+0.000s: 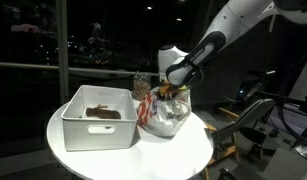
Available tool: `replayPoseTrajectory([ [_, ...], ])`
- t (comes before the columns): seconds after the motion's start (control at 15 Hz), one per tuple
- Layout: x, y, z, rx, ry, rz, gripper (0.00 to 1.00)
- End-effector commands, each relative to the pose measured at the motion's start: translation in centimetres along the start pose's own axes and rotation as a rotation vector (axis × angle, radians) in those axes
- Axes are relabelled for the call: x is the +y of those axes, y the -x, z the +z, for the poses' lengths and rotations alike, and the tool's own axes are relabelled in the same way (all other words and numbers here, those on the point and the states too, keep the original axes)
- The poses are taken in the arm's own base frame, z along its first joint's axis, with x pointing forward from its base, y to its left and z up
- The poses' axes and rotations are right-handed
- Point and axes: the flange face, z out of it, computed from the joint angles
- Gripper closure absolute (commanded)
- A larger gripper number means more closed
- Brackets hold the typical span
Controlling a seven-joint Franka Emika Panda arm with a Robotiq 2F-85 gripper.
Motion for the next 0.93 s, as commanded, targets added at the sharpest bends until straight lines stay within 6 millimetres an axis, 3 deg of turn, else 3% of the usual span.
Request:
replayPoseTrajectory([
  [0.0,0.6,-0.3,-5.0,0.043,0.0,-0.009,0.38],
  [0.13,0.3,-0.3,-6.8,0.048,-0.069,-0.027,0.23],
  [0.33,-0.5,-0.8,-7.6,0.067,-0.194,-0.049,0.02],
  [0.67,-2.5,-1.0,-6.6,0.085,-0.368,-0.108,0.0],
  [0.87,-3.4,0.1,-6.6,0.041,-0.474,-0.173,0.0],
])
